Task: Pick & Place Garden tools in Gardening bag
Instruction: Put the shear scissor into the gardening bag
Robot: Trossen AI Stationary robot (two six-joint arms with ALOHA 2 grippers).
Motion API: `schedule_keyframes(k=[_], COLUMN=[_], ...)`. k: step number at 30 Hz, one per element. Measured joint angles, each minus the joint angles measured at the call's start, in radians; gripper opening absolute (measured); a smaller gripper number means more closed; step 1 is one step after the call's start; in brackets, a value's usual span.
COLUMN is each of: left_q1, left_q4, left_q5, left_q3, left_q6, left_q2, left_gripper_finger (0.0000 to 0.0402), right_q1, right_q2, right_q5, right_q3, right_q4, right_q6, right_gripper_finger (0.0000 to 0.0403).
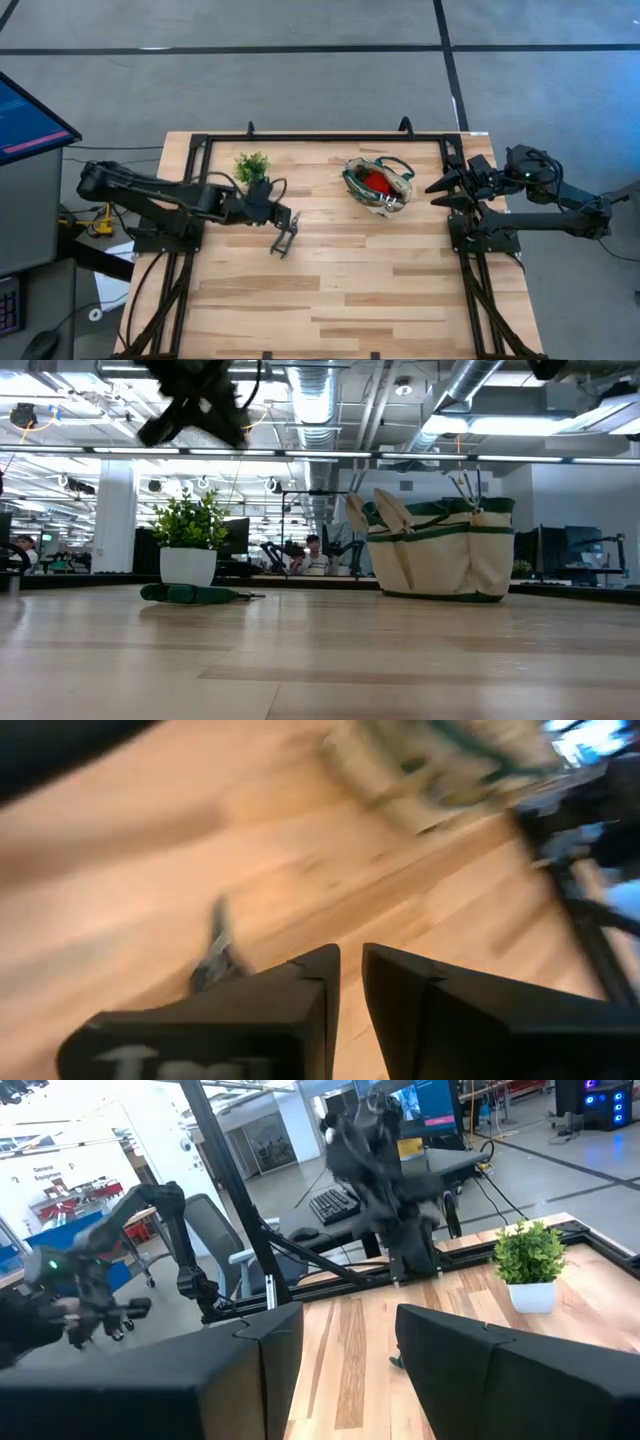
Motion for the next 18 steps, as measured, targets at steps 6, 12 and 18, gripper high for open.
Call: schedule_keyframes(k=[6, 12, 18], left_q1=[-0.035, -0.047, -0.046], left_q4=[0.126, 0.301, 0.310], left_q5=[0.003, 0.008, 0.145], left_q3=[-0.180, -0.308, -0.356], left_q6=[-0.115, -0.120, -0.125], left_q2=[0.000, 0.003, 0.045], left_gripper_finger=[0.0047, 0.0063, 0.0095], right_q1=[0.000, 0.000, -0.001], right_q2=[0.000, 0.000, 0.000], right_q5=[0.000, 0.000, 0.040], right_q3=[0.000, 0.000, 0.000], right_q4=[0.000, 0.000, -0.003], right_q6=[0.000, -0.001, -0.001], right_gripper_finger=[0.0154, 0.0154, 0.0154])
